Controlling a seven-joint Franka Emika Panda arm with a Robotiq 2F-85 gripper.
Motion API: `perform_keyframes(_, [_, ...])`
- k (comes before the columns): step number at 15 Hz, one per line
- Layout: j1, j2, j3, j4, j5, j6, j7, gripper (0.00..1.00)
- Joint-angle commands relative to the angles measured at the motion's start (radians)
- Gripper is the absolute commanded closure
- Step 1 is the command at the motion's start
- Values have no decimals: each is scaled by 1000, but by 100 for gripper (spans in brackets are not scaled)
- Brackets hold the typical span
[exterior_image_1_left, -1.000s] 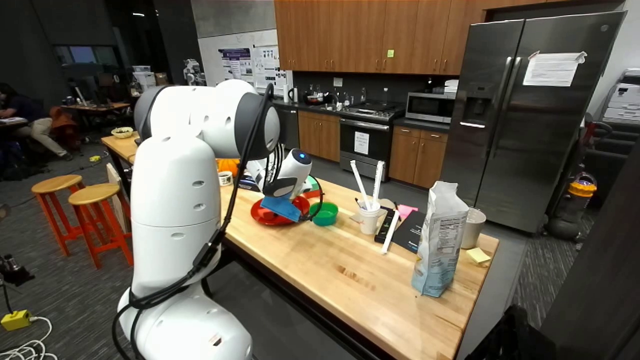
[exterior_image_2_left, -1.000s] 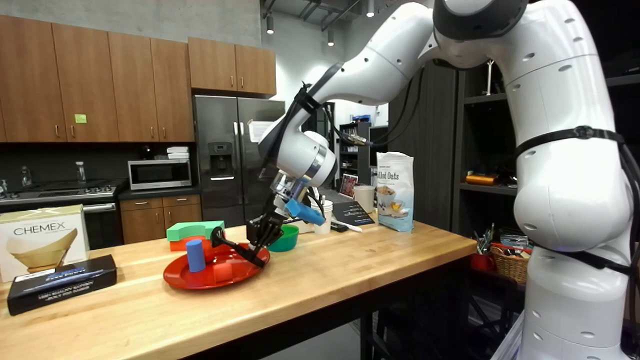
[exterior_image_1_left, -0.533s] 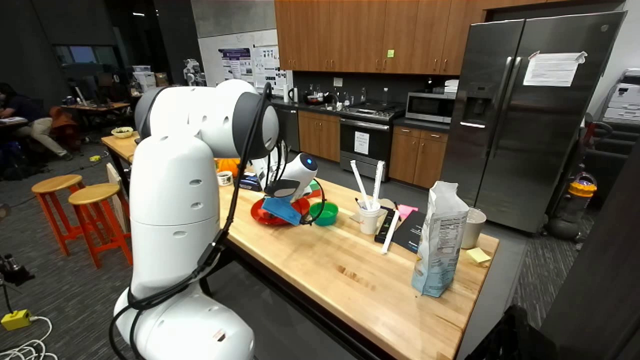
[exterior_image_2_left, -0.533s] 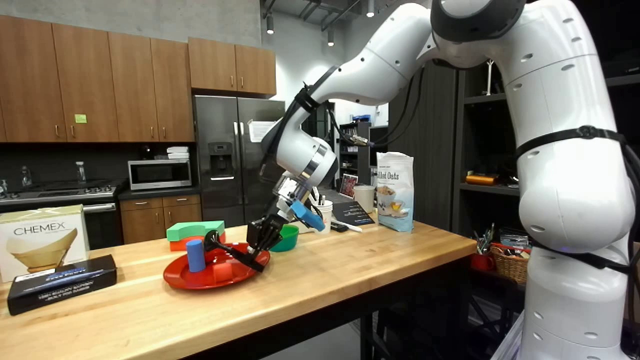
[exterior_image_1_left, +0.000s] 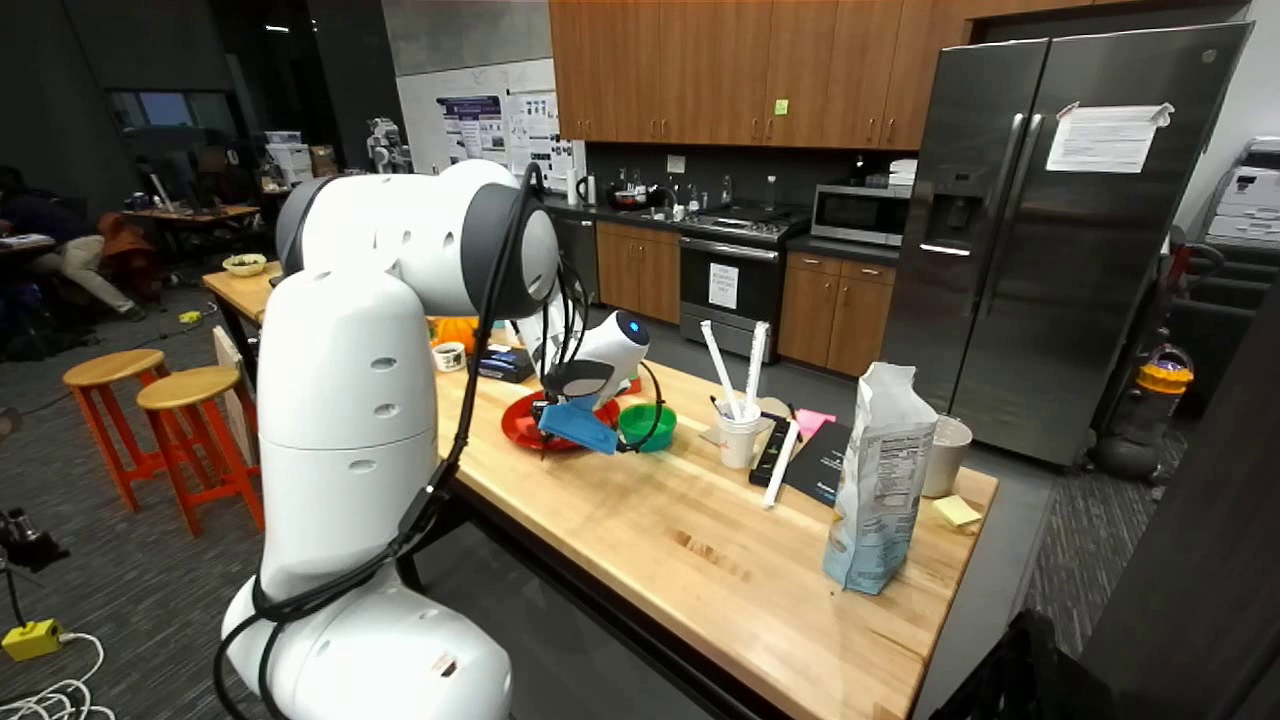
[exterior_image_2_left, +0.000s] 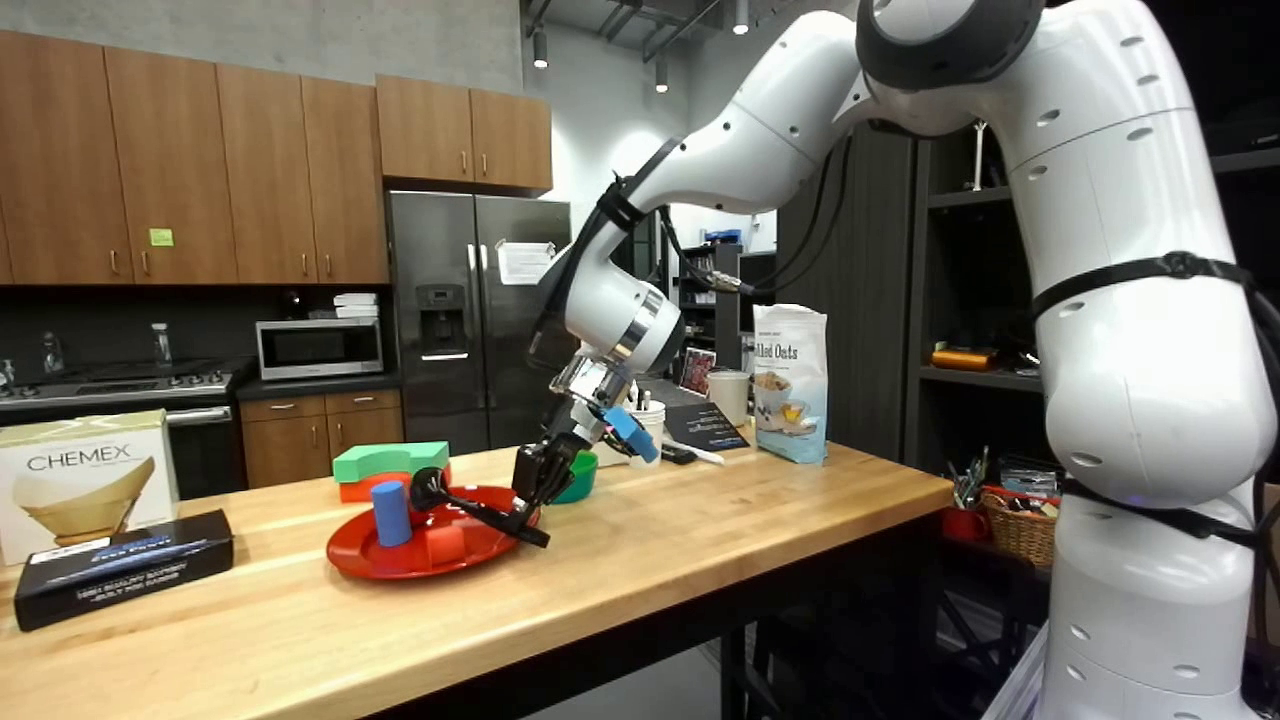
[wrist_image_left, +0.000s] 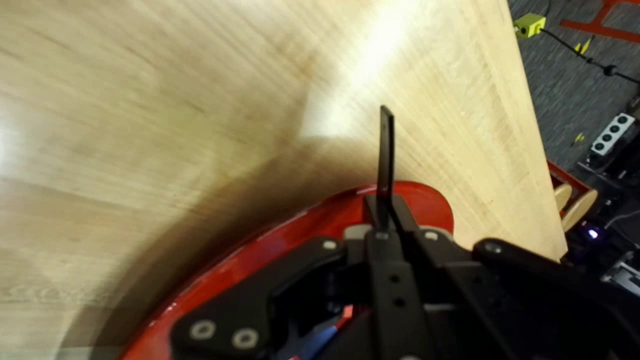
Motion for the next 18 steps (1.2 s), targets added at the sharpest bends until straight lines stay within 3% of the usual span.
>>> perform_keyframes(1, [49,-17,-71,-30,-217,16,54,99])
perform_keyframes(8, [75,-53,-86,-38,-727,74,181,99])
perform_keyframes(13, [103,-85,-106,-49,-1089,194,318,99])
perform_keyframes(15, [101,-91,-102,-57,-1147,269,379,99])
perform_keyframes(18, [72,-99,-53,-62,-1026,324,376,99])
